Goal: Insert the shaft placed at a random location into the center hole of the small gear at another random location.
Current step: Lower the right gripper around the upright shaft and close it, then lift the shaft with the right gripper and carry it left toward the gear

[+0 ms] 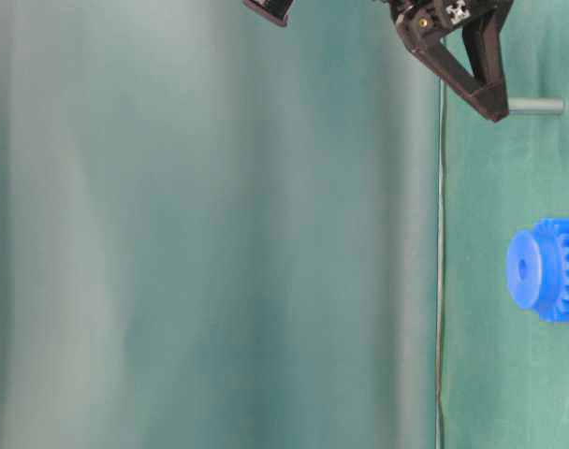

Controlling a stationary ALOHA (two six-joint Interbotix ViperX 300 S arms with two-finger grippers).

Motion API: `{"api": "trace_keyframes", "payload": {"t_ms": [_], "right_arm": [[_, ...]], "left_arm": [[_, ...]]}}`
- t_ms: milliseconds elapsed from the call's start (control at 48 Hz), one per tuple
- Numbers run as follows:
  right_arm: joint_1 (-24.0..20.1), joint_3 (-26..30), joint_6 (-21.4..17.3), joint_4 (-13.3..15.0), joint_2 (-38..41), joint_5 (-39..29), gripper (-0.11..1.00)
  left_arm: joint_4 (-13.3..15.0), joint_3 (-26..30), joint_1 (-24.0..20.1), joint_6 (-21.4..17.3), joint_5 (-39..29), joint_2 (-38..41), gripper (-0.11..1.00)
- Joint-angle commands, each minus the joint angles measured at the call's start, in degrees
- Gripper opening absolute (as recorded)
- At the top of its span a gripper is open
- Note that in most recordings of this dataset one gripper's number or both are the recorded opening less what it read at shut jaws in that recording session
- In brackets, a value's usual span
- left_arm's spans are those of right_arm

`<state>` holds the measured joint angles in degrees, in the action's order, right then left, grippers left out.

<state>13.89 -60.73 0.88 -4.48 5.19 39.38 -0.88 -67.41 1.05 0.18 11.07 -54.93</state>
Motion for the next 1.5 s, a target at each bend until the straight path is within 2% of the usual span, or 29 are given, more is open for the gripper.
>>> {"api": "trace_keyframes", "payload": {"t_ms": [0, 125, 395, 583, 1020, 1478], "right_arm": [[0.2, 1.3, 0.2, -0.2, -0.8, 0.3, 0.13], [0.3, 2.1, 0.1, -0.2, -2.6, -1.2, 0.13], [0.2, 4.4, 0.3, -0.1, -12.0, -12.7, 0.13], [0.2, 4.8, 0.3, -0.1, -15.2, -16.5, 0.13], [-0.7, 6.1, -0.3, -0.2, -14.4, -16.4, 0.13], [-4.7, 16.3, -0.4, -0.2, -6.8, -17.7, 0.13]], "left_arm": [[-0.2, 1.2, 0.1, 0.0, 0.2, 0.4, 0.0], [-0.1, 1.2, 0.1, 0.0, 0.2, 0.4, 0.0], [-0.2, 1.3, 0.1, 0.1, 0.2, 0.4, 0.0], [-0.1, 1.2, 0.1, 0.1, 0.2, 0.4, 0.0], [-0.1, 1.3, 0.0, 0.0, 0.2, 0.4, 0.0], [-0.1, 1.2, 0.1, 0.1, 0.2, 0.5, 0.0]]}}
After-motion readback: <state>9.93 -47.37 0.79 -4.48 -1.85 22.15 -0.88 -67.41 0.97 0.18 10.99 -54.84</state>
